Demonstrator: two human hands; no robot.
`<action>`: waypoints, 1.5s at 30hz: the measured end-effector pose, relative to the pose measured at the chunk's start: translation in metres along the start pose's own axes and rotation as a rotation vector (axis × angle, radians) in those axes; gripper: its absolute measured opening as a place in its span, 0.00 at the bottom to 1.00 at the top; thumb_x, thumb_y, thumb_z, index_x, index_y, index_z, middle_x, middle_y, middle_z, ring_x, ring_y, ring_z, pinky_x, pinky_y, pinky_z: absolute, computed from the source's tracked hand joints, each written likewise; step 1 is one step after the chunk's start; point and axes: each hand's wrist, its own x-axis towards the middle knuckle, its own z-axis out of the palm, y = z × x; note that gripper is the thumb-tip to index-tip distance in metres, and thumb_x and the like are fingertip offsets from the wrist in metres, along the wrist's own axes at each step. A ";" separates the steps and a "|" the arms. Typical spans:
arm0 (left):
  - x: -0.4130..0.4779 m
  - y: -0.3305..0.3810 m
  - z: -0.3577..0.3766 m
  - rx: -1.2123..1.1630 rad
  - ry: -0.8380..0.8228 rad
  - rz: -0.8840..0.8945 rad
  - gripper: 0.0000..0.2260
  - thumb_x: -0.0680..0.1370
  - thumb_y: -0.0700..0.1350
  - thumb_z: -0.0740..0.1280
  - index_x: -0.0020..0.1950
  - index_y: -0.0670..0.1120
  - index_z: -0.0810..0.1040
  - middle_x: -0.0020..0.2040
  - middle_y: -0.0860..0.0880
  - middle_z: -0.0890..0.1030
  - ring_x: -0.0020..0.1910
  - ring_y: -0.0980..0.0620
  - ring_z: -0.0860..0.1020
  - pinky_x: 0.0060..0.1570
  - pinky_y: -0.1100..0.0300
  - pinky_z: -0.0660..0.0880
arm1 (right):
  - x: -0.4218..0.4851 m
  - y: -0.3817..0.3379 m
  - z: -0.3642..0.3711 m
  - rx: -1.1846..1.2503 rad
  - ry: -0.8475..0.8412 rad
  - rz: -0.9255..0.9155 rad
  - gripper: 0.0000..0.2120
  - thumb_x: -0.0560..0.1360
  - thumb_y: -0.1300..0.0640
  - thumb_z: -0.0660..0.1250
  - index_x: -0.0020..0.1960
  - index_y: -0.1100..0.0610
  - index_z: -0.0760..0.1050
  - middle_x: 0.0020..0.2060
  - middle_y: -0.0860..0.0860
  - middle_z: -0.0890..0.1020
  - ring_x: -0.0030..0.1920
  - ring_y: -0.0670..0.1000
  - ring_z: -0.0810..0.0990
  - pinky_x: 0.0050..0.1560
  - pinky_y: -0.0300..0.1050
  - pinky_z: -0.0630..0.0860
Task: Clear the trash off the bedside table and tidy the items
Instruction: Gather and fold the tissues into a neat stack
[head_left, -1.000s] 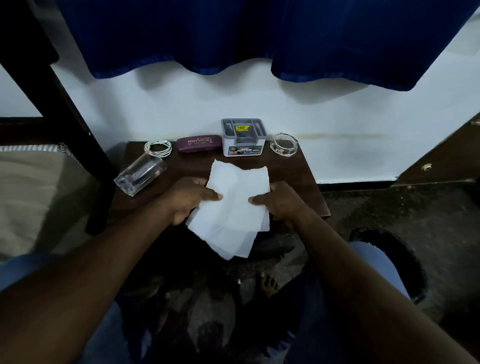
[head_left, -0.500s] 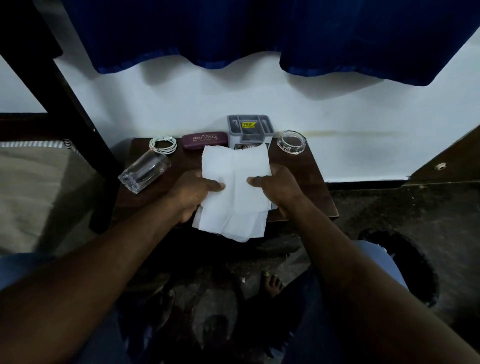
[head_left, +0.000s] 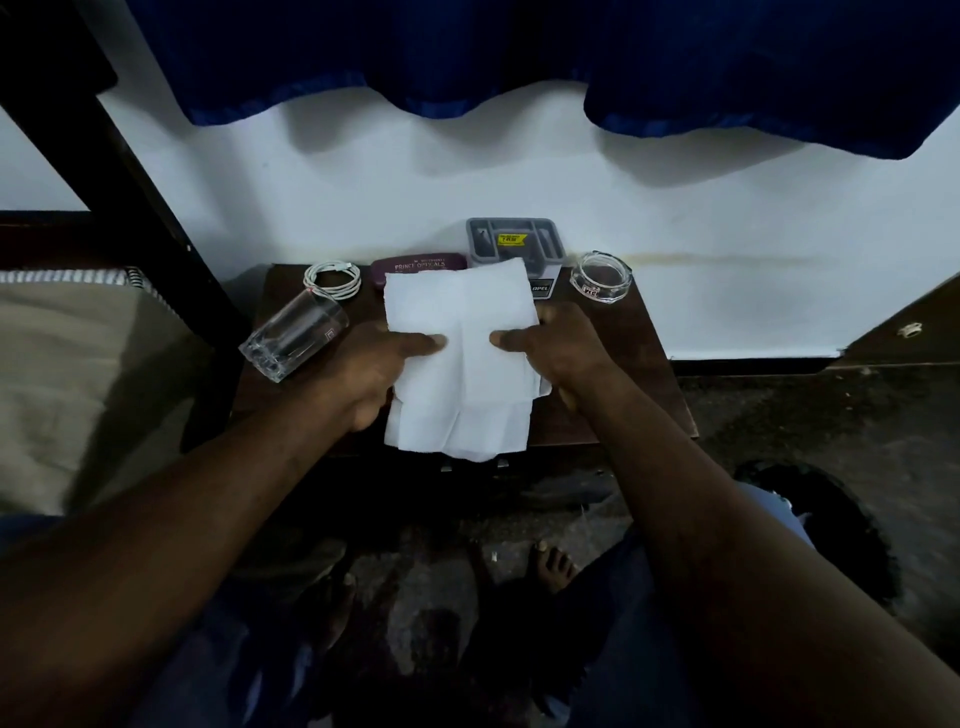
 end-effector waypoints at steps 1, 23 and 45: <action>0.000 0.001 -0.001 -0.010 -0.008 -0.020 0.17 0.74 0.36 0.75 0.63 0.39 0.82 0.58 0.43 0.86 0.58 0.43 0.84 0.60 0.45 0.80 | 0.002 -0.001 0.001 0.010 0.006 -0.004 0.12 0.69 0.58 0.80 0.52 0.56 0.86 0.47 0.50 0.89 0.47 0.50 0.88 0.54 0.51 0.84; 0.019 0.016 -0.008 -0.175 0.098 0.143 0.18 0.76 0.33 0.72 0.66 0.40 0.80 0.58 0.46 0.86 0.57 0.47 0.85 0.54 0.55 0.82 | 0.007 -0.008 0.011 0.249 0.059 -0.145 0.13 0.72 0.67 0.76 0.56 0.58 0.83 0.51 0.55 0.88 0.52 0.56 0.87 0.58 0.61 0.83; 0.031 -0.021 -0.001 0.445 -0.026 0.023 0.10 0.72 0.36 0.77 0.53 0.42 0.86 0.49 0.47 0.88 0.50 0.46 0.87 0.55 0.51 0.82 | 0.018 0.012 -0.004 -0.431 -0.159 0.113 0.18 0.65 0.59 0.82 0.53 0.63 0.84 0.49 0.57 0.87 0.49 0.55 0.86 0.54 0.51 0.83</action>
